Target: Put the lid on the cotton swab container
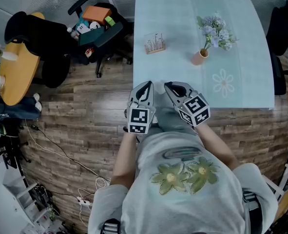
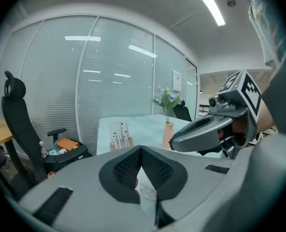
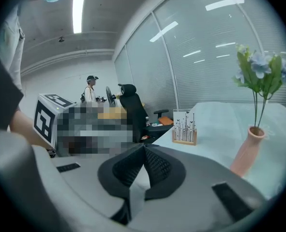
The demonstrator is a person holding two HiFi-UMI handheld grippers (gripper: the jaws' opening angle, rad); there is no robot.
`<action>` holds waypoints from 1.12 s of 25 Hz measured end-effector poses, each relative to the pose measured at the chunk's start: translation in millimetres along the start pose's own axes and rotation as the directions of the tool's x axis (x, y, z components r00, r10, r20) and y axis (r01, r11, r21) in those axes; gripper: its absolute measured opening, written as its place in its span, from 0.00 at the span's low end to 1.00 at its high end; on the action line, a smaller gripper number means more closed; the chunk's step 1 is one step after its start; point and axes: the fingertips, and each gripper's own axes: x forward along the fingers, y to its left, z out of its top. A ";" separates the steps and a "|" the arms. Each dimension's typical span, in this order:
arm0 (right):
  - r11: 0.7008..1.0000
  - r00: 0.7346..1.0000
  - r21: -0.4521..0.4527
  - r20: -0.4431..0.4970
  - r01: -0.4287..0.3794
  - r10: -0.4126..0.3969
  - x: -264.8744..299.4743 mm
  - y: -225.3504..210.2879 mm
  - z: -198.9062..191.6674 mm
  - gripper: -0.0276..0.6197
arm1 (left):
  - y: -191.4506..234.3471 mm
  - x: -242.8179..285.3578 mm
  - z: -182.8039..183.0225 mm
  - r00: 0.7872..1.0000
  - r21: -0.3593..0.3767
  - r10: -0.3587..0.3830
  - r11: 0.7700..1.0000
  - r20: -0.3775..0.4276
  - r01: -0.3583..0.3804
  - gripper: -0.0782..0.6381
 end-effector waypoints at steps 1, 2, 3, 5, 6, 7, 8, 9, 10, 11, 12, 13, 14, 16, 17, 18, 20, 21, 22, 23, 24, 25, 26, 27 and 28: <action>1.000 1.000 -0.002 0.013 0.003 -0.003 -2.3 1.0 1.8 0.04 | 0.9 -0.7 1.8 1.000 -0.002 0.013 1.000 0.001 -0.013 0.11; 1.000 1.000 -0.003 0.025 0.004 -0.004 -4.4 2.1 3.4 0.04 | 0.6 -1.6 3.3 1.000 -0.004 0.019 1.000 0.001 -0.019 0.11; 1.000 0.999 -0.004 0.035 0.005 -0.005 -6.5 3.1 4.8 0.04 | -0.5 -2.7 4.9 1.000 -0.007 0.021 1.000 0.002 -0.021 0.11; 1.000 0.999 -0.002 0.050 0.006 -0.005 -10.2 3.3 6.9 0.04 | -4.1 -4.5 8.5 1.000 -0.012 0.017 1.000 0.009 -0.017 0.11; 1.000 0.998 0.001 0.055 0.007 -0.008 -12.2 2.4 7.8 0.04 | -6.2 -5.4 10.6 1.000 -0.015 0.014 1.000 0.014 -0.014 0.11; 1.000 0.998 0.005 0.061 0.010 -0.010 -14.5 1.4 8.7 0.04 | -8.4 -6.4 12.9 1.000 -0.019 0.010 1.000 0.019 -0.010 0.11; 1.000 0.998 0.008 0.065 0.012 -0.012 -16.8 0.6 9.6 0.04 | -10.6 -7.6 15.2 1.000 -0.023 0.007 1.000 0.025 -0.007 0.11; 1.000 0.998 0.010 0.067 0.014 -0.014 -19.1 0.1 10.4 0.04 | -12.7 -8.8 17.2 1.000 -0.027 0.004 1.000 0.030 -0.003 0.11; 1.000 0.998 0.011 0.068 0.015 -0.016 -21.3 -0.1 10.9 0.04 | -14.9 -9.8 18.9 0.999 -0.030 -0.001 1.000 0.034 0.002 0.11; 1.000 0.998 0.011 0.068 0.017 -0.017 -23.3 -0.2 11.2 0.04 | -17.3 -10.5 20.0 0.999 -0.032 -0.005 0.999 0.036 0.007 0.11; 1.000 0.997 0.011 0.069 0.018 -0.019 -25.2 -0.2 11.4 0.04 | -19.6 -10.8 20.6 0.999 -0.032 -0.010 0.999 0.037 0.011 0.11; 1.000 0.997 0.010 0.071 0.019 -0.020 -26.9 0.0 11.7 0.04 | -21.7 -10.8 20.9 0.999 -0.031 -0.015 0.999 0.037 0.016 0.11; 1.000 0.997 0.009 0.074 0.020 -0.021 -28.2 0.2 12.0 0.04 | -23.6 -10.8 21.1 0.999 -0.029 -0.019 0.999 0.037 0.020 0.11; 1.000 0.997 0.006 0.078 0.022 -0.023 -29.9 0.8 12.2 0.04 | -26.3 -10.8 21.5 0.999 -0.025 -0.026 0.999 0.036 0.027 0.11; 1.000 0.997 0.005 0.077 0.023 -0.023 -30.4 1.1 12.0 0.04 | -27.2 -10.7 21.7 0.999 -0.023 -0.028 0.999 0.035 0.029 0.11; 1.000 0.997 0.004 0.076 0.023 -0.023 -30.8 1.2 11.8 0.04 | -27.8 -10.5 22.0 0.999 -0.021 -0.031 0.999 0.034 0.031 0.11; 1.000 0.997 0.006 0.075 0.024 -0.024 -31.5 0.6 11.2 0.04 | -28.5 -9.8 22.8 0.999 -0.015 -0.033 0.999 0.032 0.034 0.11; 1.000 0.997 0.008 0.074 0.025 -0.025 -32.0 0.0 10.7 0.04 | -28.9 -9.5 23.1 0.999 -0.012 -0.034 0.999 0.031 0.035 0.11; 1.000 0.997 0.010 0.074 0.026 -0.026 -32.7 -0.5 10.3 0.04 | -29.6 -9.3 23.5 0.999 -0.010 -0.035 0.999 0.031 0.035 0.11; 1.000 0.997 0.011 0.074 0.026 -0.027 -33.5 -0.9 10.0 0.04 | -30.3 -9.2 23.7 0.999 -0.009 -0.036 0.999 0.030 0.036 0.11; 1.000 0.997 0.010 0.075 0.027 -0.028 -34.3 -1.2 9.9 0.04 | -30.9 -9.5 23.9 0.999 -0.007 -0.036 0.999 0.030 0.037 0.11; 1.000 0.997 0.009 0.075 0.028 -0.029 -35.0 -1.1 9.7 0.04 | -31.3 -10.0 23.9 0.999 -0.006 -0.037 0.999 0.030 0.037 0.11; 1.000 0.997 0.009 0.076 0.029 -0.030 -35.4 -0.9 9.5 0.04 | -31.5 -10.6 23.7 0.999 -0.005 -0.037 0.999 0.029 0.037 0.11; 1.000 0.997 0.008 0.075 0.030 -0.030 -35.6 -0.6 9.0 0.04 | -31.5 -11.1 23.1 0.999 -0.004 -0.037 0.999 0.028 0.037 0.11; 1.000 0.997 0.007 0.075 0.031 -0.031 -35.6 -0.4 8.4 0.04 | -31.4 -11.7 22.2 0.999 -0.003 -0.037 0.999 0.027 0.037 0.11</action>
